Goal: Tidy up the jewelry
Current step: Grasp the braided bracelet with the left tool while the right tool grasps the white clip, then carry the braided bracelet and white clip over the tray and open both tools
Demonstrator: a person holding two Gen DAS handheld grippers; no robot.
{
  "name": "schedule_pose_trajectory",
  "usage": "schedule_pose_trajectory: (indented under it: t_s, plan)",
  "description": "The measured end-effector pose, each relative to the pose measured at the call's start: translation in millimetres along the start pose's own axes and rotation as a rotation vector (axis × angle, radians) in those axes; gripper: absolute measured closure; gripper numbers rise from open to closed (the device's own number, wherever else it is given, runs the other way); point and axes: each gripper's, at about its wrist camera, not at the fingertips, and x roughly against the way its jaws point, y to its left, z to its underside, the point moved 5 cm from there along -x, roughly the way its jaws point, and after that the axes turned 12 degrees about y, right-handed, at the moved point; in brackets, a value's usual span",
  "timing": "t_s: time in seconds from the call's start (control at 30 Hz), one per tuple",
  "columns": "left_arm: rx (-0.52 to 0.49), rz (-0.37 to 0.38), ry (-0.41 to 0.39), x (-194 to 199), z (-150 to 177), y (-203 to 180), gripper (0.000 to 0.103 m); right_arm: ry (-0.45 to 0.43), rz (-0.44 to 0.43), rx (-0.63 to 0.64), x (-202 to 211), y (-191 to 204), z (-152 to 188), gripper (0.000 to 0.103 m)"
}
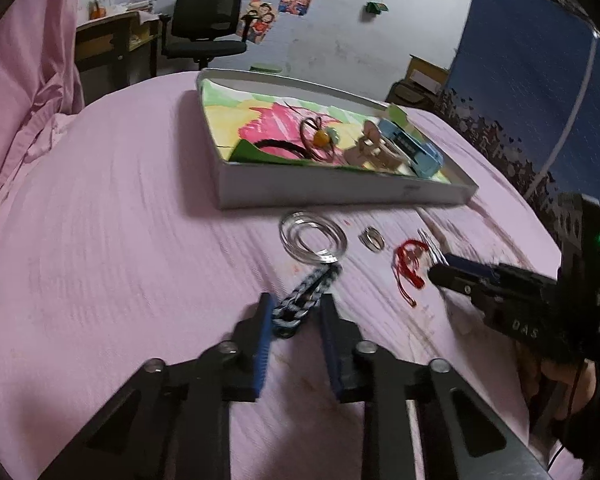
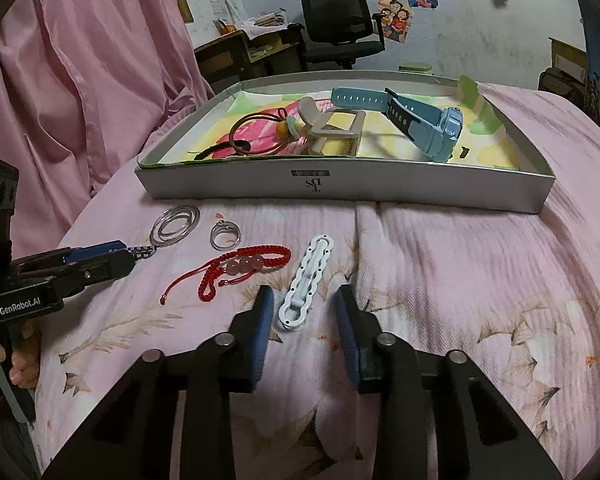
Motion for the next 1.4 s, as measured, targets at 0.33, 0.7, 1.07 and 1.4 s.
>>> schedule_pose_trajectory:
  t_s: [0.33, 0.7, 1.07, 1.4]
  plan:
    - [-0.039, -0.032, -0.016, 3, 5, -11, 0.088, -0.004, 0.02, 0.019, 0, 4, 3, 0.09]
    - [-0.057, -0.106, -0.154, 35, 13, -24, 0.089, -0.116, 0.002, 0.075, 29, 14, 6, 0.09]
    - [-0.045, -0.156, -0.335, 72, -9, -42, 0.089, -0.261, 0.009, 0.107, 69, 19, -10, 0.09]
    - [-0.054, -0.195, -0.431, 75, -45, -44, 0.089, -0.355, 0.024, 0.12, 90, 22, -44, 0.09]
